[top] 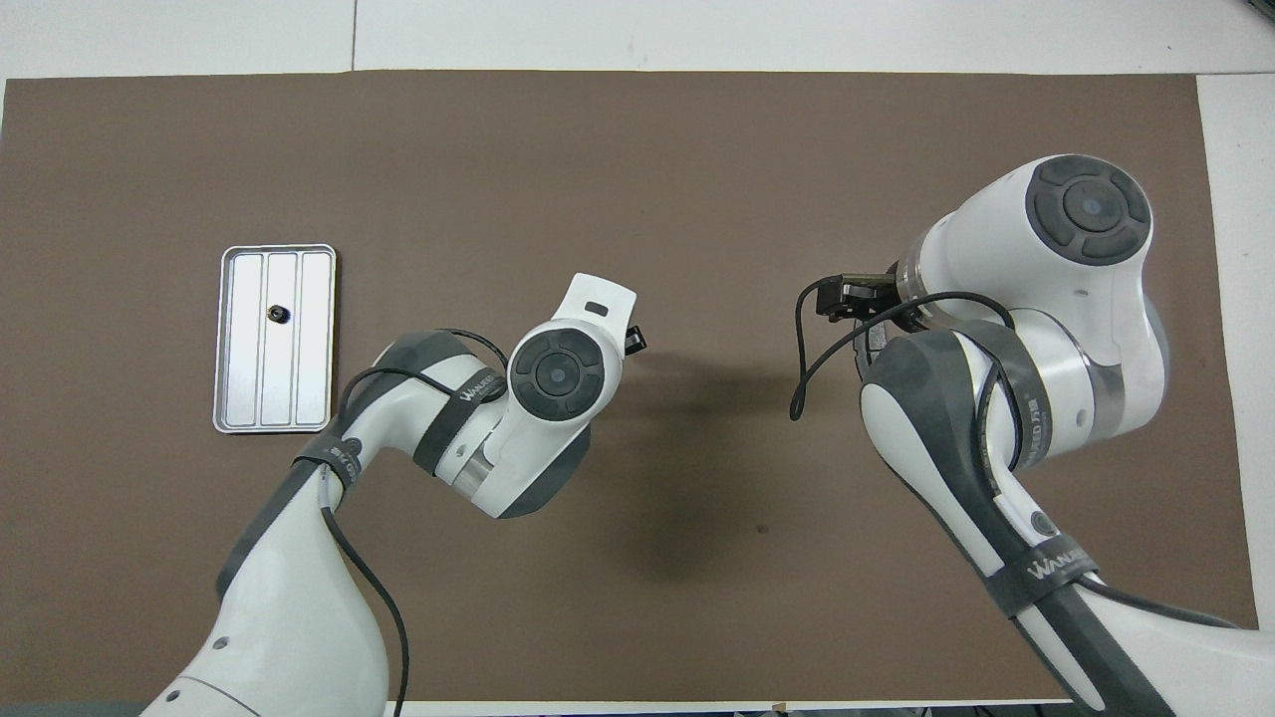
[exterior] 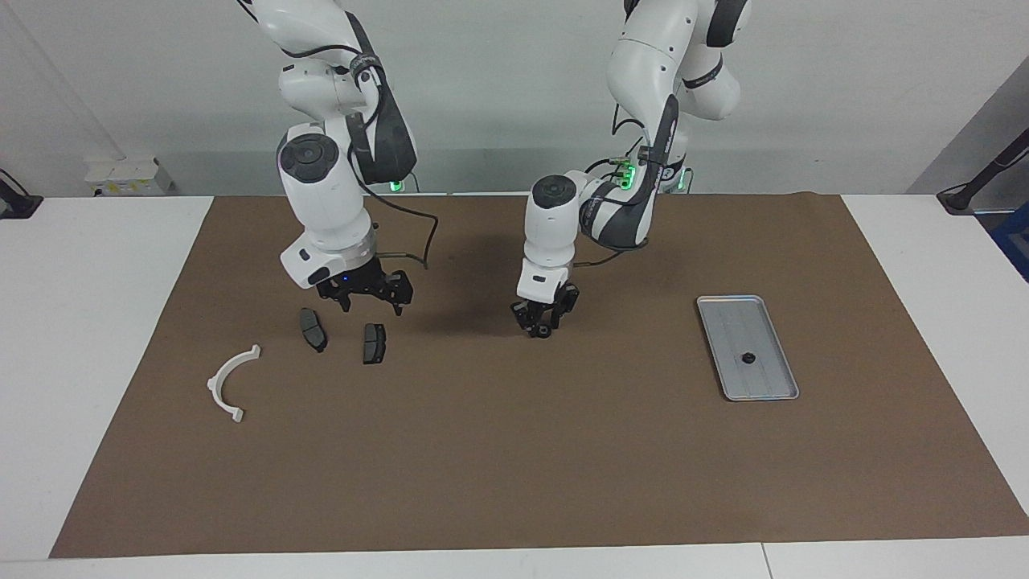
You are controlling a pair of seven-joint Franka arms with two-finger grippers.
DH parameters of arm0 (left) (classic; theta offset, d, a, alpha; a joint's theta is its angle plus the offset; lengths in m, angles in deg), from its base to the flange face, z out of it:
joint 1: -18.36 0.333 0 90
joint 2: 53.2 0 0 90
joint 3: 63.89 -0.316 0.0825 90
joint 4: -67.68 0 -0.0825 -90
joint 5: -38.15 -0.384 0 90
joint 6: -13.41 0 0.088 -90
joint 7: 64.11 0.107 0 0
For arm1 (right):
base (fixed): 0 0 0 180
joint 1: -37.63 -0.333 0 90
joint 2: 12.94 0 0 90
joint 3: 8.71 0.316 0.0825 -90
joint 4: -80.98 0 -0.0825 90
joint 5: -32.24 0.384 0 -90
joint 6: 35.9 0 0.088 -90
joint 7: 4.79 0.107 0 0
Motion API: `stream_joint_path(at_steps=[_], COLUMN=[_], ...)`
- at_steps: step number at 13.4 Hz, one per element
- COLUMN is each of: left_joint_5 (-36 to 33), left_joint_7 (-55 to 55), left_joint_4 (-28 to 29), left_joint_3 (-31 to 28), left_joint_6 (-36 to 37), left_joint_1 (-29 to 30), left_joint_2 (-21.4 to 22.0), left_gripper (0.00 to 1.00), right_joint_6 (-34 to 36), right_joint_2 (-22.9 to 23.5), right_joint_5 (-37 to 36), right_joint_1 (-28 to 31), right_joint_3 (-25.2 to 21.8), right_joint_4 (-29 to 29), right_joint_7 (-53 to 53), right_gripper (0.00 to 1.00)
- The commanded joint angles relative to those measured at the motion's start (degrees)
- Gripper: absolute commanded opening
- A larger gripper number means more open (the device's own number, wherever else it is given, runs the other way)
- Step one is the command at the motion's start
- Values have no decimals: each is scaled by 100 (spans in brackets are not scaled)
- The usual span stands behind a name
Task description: Place bearing gear from tray to pile
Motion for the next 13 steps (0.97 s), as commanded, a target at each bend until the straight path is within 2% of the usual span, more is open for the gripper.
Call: stream_joint_path(at_steps=[1,3,5,6,8,10,13], left_joint_5=[160,661,681,707,979,980,980], left_joint_7=[1231,2960,4281,4983,6102,6335,6344], left_joint_4=[96,44,-367,-474,-344,-141,-132], left_joint_3=[74,4,3,3,3,-5,-5], left_joint_6=[1117,1795,2403,2405,1899,1344,1000], left_joint_1=[851,1623,2528,2924,3602,3702,3719], left_joint_2=[980,1472,1510,1466,1440,1151,755], left_gripper=[100,100,100,100,100,100,100], right_joint_6=[-289,-518,-764,-895,-984,-932,-897], right_joint_2=[93,260,471,594,700,945,1927], right_joint_5=[-13,-13,-13,-13,-21,-39,-652], right_joint_1=[-364,-716,-1120,-1331,-1692,-2034,-2527], right_joint_3=[12,12,12,12,12,-5,3], right_joint_4=[78,69,25,-10,-88,-316,-1272], right_joint_7=[831,1422,2124,2510,2900,3084,4303], right_gripper=[100,100,100,100,100,100,100])
